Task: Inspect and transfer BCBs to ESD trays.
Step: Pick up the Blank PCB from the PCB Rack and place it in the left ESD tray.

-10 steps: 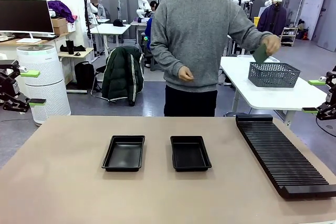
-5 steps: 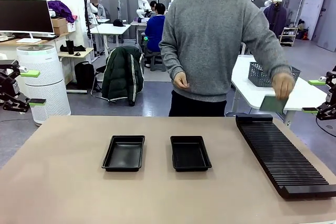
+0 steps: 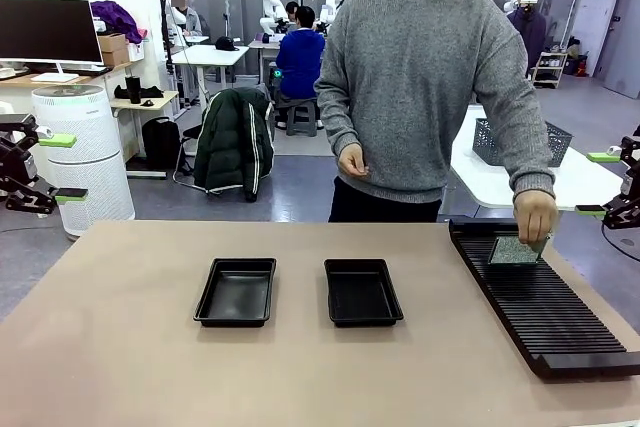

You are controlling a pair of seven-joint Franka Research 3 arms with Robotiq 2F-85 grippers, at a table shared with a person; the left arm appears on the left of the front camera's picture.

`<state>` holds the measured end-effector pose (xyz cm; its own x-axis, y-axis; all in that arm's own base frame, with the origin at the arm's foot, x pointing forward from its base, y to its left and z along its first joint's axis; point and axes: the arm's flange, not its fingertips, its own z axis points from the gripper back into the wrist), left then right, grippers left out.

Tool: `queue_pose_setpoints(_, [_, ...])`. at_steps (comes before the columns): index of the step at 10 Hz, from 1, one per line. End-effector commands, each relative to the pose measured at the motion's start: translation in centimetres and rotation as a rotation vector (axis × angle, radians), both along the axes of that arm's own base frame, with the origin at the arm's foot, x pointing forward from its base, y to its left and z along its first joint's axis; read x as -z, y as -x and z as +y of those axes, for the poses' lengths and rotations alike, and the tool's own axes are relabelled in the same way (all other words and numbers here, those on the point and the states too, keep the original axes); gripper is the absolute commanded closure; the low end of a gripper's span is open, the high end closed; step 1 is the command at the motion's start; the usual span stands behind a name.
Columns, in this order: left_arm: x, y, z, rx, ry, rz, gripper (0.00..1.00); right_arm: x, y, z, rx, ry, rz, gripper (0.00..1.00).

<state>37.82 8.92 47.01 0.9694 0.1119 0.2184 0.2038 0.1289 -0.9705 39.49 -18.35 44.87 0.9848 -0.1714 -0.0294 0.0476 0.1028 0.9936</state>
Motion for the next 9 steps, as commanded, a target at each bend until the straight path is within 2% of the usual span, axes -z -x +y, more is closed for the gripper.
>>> queue_pose_setpoints(1, [-0.07, -0.09, 0.05, 0.001, 0.000, -0.001, 0.00, -0.15, -0.02, -0.05, -0.001, 0.005, -0.001, 0.00])
queue_pose_setpoints(9, [-0.07, -0.09, 0.05, 0.001, 0.000, -0.001, 0.00, -0.15, -0.02, -0.05, -0.001, 0.005, -0.001, 0.00])
